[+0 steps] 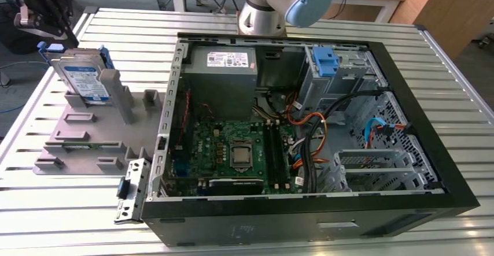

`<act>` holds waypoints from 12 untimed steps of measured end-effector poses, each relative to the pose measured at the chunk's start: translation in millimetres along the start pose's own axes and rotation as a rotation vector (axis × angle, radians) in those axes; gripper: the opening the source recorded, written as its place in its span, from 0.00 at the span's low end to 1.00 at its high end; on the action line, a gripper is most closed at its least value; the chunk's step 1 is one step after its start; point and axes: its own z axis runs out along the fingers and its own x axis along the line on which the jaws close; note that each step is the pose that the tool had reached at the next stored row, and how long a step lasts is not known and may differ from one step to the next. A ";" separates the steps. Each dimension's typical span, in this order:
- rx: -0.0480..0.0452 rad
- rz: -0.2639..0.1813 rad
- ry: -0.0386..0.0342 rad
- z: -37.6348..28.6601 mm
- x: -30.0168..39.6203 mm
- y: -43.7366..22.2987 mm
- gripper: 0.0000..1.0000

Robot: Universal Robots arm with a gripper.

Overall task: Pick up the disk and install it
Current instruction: 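Pick up the disk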

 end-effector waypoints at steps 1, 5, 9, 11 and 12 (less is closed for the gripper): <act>-0.0027 0.000 -0.0026 0.1 0.1 0.1 0.11; -0.0074 0.001 -0.0081 0.0 0.2 0.0 0.11; -0.0151 0.001 -0.0081 1.1 0.3 0.1 0.11; -0.0155 0.001 -0.0081 1.2 0.4 0.0 0.11; -0.0154 0.001 -0.0081 1.4 0.4 0.0 0.11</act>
